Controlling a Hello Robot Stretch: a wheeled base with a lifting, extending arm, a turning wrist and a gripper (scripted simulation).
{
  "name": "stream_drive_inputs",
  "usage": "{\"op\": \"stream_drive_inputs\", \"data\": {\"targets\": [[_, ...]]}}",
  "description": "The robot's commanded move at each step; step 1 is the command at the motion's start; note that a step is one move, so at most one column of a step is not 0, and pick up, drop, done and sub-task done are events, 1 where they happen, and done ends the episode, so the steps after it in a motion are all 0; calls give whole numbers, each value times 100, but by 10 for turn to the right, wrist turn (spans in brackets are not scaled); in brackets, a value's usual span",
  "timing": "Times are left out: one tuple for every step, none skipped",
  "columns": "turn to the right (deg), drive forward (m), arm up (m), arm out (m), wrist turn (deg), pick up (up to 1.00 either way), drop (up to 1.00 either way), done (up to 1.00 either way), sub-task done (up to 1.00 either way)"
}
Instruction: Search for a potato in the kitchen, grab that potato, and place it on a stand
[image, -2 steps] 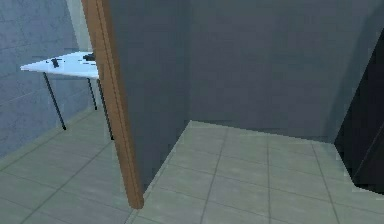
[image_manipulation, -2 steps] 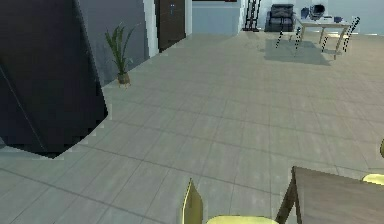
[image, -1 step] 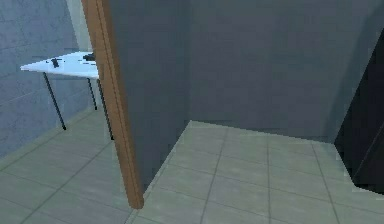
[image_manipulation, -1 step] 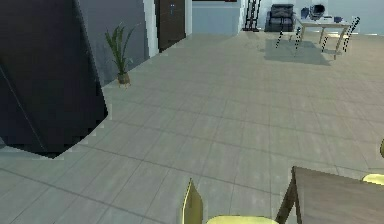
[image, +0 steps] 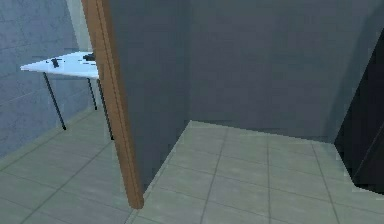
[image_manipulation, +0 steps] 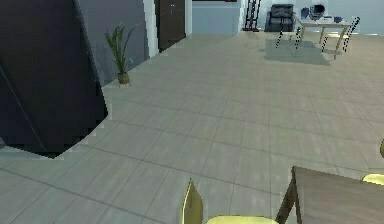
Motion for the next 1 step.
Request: {"op": "stream_drive_inputs", "data": {"targets": [[450, 0, 0, 0, 0, 0, 0, 0, 0]]}}
